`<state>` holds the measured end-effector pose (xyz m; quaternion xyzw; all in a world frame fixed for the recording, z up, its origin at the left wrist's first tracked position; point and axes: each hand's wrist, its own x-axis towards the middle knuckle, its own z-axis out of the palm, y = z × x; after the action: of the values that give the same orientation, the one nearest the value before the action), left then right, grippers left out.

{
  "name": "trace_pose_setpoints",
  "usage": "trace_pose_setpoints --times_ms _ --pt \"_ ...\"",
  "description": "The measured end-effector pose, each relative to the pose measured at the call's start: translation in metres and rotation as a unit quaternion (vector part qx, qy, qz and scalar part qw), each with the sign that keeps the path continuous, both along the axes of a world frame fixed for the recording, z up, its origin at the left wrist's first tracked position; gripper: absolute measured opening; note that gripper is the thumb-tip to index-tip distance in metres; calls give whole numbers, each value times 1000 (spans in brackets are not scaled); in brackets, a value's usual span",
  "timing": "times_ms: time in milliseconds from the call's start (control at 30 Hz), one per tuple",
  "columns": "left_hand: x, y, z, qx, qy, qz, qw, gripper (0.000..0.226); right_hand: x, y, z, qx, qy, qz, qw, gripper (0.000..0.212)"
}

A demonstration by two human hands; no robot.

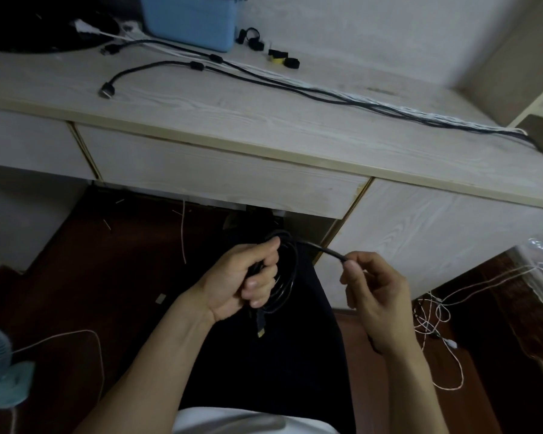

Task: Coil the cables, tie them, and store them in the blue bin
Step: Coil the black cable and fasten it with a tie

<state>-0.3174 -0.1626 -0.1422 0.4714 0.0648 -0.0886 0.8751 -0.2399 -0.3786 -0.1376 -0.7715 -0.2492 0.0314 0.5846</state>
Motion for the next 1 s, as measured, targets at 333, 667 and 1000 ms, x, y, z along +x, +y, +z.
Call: trace_pose_setpoints --times_ms 333,667,1000 --pt "-5 -7 -3 10 21 -103 994 61 4 4 -6 -119 -102 -55 986 39" --pt "0 -23 -2 -164 2 85 983 63 -14 24 2 -50 153 128 979 35" --pt "10 -29 -5 -258 6 67 964 59 -27 41 3 -15 168 -31 985 70"
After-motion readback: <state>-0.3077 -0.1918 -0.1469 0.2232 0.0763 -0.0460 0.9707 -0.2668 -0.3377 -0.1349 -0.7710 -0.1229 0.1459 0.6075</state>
